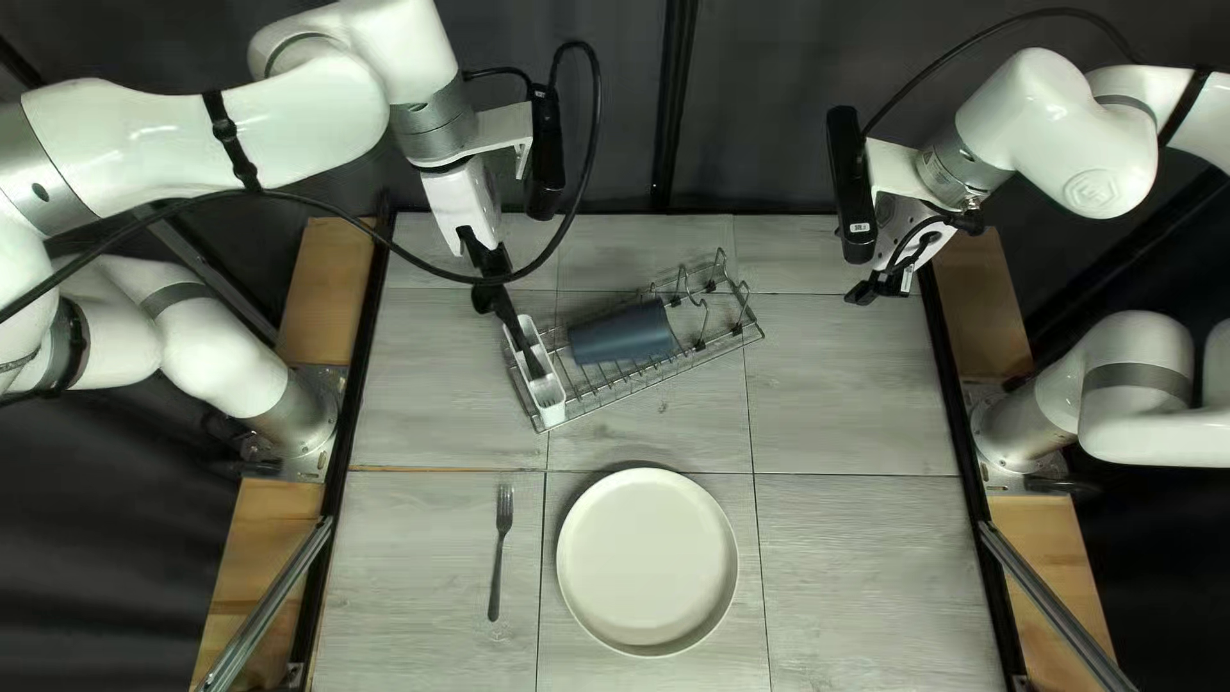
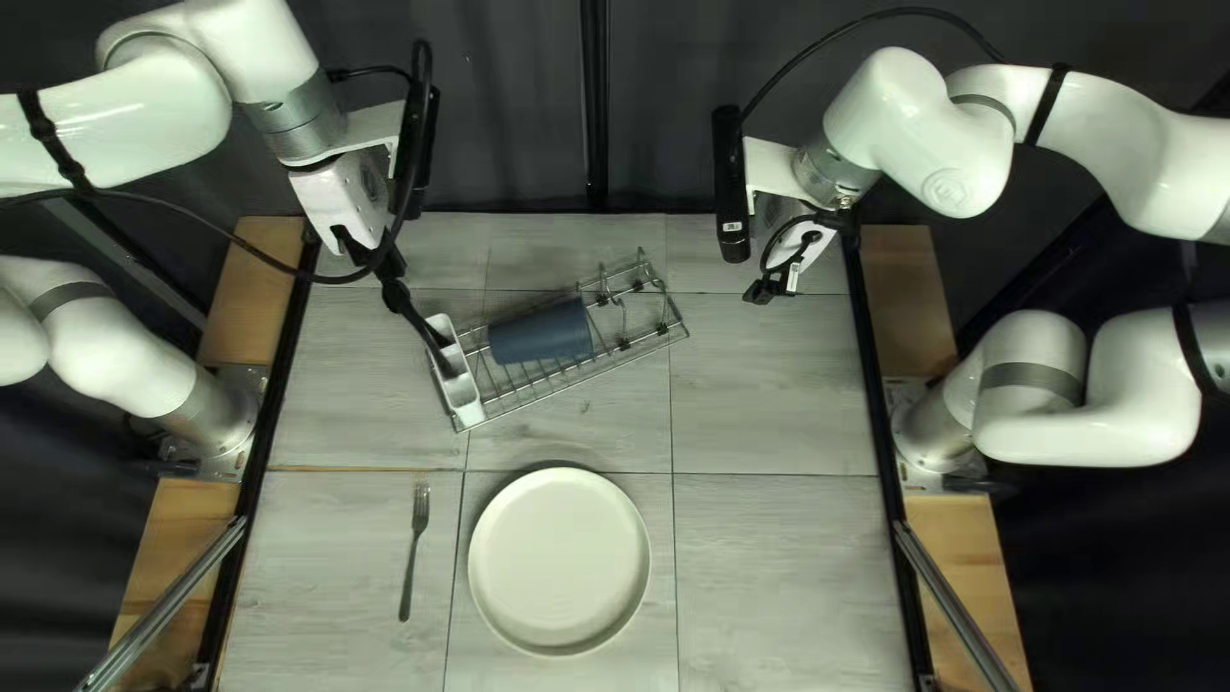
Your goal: Pick up and place plate onto table. Place down one fork to the left of the plate. Place spoon and knife to the right of the plate. Place cup above the knife and spoon
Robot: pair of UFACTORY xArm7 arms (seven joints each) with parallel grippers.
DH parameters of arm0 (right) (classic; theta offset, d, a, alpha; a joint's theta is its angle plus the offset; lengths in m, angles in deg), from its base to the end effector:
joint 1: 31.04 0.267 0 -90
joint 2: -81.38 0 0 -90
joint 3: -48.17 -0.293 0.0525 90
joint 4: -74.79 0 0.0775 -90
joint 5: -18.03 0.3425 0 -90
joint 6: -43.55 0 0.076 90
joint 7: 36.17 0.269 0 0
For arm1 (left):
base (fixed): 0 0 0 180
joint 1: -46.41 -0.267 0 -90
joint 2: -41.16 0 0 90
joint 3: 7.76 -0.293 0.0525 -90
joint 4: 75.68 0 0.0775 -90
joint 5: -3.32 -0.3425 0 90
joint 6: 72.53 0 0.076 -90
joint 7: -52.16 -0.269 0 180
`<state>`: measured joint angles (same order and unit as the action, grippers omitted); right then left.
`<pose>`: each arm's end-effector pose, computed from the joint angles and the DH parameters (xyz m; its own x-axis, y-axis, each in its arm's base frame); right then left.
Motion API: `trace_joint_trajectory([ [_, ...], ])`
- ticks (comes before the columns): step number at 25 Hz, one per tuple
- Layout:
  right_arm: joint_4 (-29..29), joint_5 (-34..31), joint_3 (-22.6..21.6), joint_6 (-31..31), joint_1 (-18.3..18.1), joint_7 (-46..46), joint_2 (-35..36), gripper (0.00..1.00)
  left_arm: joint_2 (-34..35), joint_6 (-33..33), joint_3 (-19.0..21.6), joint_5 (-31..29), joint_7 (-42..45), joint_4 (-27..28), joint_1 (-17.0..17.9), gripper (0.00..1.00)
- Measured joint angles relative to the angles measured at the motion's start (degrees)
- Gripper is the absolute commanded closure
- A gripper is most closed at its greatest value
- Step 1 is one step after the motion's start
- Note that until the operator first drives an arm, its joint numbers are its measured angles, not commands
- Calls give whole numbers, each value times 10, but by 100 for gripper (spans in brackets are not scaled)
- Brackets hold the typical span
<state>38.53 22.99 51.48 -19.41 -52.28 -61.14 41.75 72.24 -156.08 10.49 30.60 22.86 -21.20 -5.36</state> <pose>0.3173 -0.1208 0.2738 0.9681 -0.0159 0.2500 -0.0122 -0.9998 -0.0165 0.3444 0.0888 0.3306 0.9702 0.1845 0.1573 0.1389 -0.9547 0.2630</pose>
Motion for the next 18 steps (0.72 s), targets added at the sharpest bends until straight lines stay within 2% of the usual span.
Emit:
trace_joint_trajectory([
  [5,0,0,0,0,0,0,0,0,-1,-16,-15,38,13,0,1,100],
  [10,0,0,0,0,0,0,0,0,11,-10,-27,144,51,-35,8,100],
  [13,0,0,0,0,0,0,0,0,14,12,-19,197,62,-61,20,100],
  [18,0,0,0,0,0,0,0,0,14,20,-14,211,63,-66,25,100],
])
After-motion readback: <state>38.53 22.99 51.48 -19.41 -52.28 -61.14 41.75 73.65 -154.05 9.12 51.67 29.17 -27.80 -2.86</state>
